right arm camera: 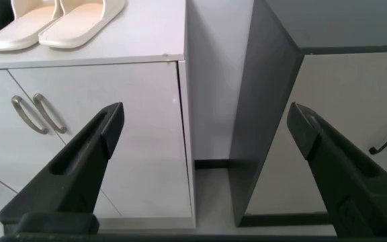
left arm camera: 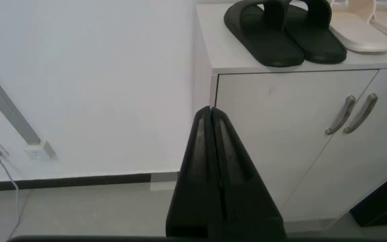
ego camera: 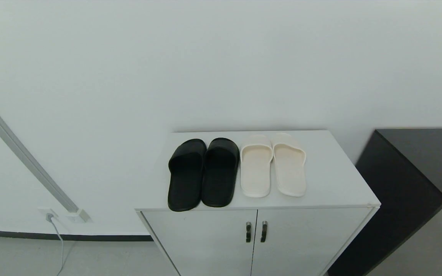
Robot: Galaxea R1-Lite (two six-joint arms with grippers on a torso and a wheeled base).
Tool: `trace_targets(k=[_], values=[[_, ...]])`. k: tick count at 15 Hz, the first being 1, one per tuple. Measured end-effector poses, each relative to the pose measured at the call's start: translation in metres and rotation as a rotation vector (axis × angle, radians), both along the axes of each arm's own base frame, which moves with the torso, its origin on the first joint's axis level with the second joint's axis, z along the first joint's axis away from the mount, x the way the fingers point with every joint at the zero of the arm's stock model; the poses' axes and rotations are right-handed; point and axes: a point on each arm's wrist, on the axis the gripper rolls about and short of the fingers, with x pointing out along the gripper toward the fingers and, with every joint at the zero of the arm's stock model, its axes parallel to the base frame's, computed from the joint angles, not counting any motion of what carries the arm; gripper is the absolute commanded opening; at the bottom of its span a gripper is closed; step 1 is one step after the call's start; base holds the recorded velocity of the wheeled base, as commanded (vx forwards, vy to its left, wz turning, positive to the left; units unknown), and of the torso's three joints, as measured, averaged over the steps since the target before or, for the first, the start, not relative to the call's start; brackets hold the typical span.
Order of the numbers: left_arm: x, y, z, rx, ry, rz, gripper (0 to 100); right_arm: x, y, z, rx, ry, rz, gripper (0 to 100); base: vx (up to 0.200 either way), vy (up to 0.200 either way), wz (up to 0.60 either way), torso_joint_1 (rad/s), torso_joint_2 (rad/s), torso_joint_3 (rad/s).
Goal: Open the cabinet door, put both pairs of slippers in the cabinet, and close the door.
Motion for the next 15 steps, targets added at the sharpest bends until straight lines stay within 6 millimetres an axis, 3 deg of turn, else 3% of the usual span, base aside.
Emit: trace_targets(k=[7,11,13,15], values=[[0.0,0.0,0.0,0.003,0.0,0.0,0,-0.001,0.0,0.004,0.011,-0.005,-0.005,100,0.0,0.0,0.0,0.0,0.0,0.0],[0.0,0.0,0.0,0.002,0.0,0.0,0,-0.008,0.0,0.082,0.071,-0.104,0.019,100,0.0,0.0,0.0,0.0,0.0,0.0],[0.0,0.0,0.0,0.002,0.0,0.0,0,0.01,0.001,0.1,0.04,-0.049,0.072,100,0.0,0.0,0.0,0.0,0.0,0.0],[0.0,0.0,0.0,0.004,0.0,0.0,0,0.042,0.003,0.108,0.046,0.029,0.128,100,0.0,0.0,0.0,0.0,0.0,0.0]])
